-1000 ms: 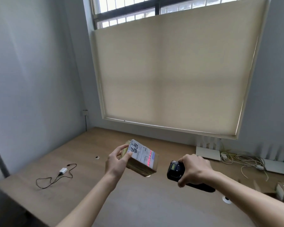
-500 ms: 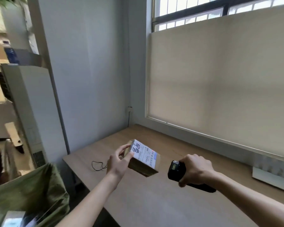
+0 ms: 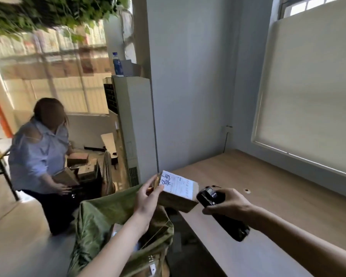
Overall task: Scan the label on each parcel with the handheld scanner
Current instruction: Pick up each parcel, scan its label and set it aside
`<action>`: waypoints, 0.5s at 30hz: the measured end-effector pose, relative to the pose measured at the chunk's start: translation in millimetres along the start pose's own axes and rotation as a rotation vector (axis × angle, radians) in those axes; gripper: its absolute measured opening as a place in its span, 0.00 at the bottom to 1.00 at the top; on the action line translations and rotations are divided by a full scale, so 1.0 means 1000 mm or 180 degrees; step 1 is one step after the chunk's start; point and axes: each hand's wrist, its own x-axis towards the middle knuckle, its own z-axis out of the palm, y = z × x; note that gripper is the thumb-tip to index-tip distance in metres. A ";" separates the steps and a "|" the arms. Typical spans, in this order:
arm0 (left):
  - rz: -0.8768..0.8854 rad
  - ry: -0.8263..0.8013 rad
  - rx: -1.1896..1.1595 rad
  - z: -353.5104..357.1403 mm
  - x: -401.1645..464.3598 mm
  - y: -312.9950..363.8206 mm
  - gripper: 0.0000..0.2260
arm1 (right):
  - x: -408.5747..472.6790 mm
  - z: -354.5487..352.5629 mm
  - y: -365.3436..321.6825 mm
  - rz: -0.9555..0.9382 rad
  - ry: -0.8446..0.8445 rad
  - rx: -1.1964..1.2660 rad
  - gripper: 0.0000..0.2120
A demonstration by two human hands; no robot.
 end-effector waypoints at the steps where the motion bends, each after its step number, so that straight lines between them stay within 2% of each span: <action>1: -0.0078 0.0078 -0.0102 -0.016 0.005 -0.003 0.15 | 0.010 0.015 -0.012 -0.0073 -0.0134 0.0200 0.20; 5: -0.0473 0.0267 -0.0158 -0.071 0.023 -0.020 0.26 | 0.052 0.071 -0.054 -0.0283 -0.0619 0.0727 0.12; 9: -0.0900 0.0178 0.0148 -0.123 0.044 -0.032 0.32 | 0.102 0.123 -0.083 -0.0478 -0.0819 0.0937 0.15; 11: -0.1022 0.0241 0.0260 -0.146 0.059 -0.036 0.27 | 0.131 0.146 -0.093 -0.0560 -0.0865 0.0915 0.16; 15: -0.1082 0.0542 0.0394 -0.183 0.096 -0.049 0.09 | 0.191 0.189 -0.106 -0.0581 -0.1135 0.0929 0.16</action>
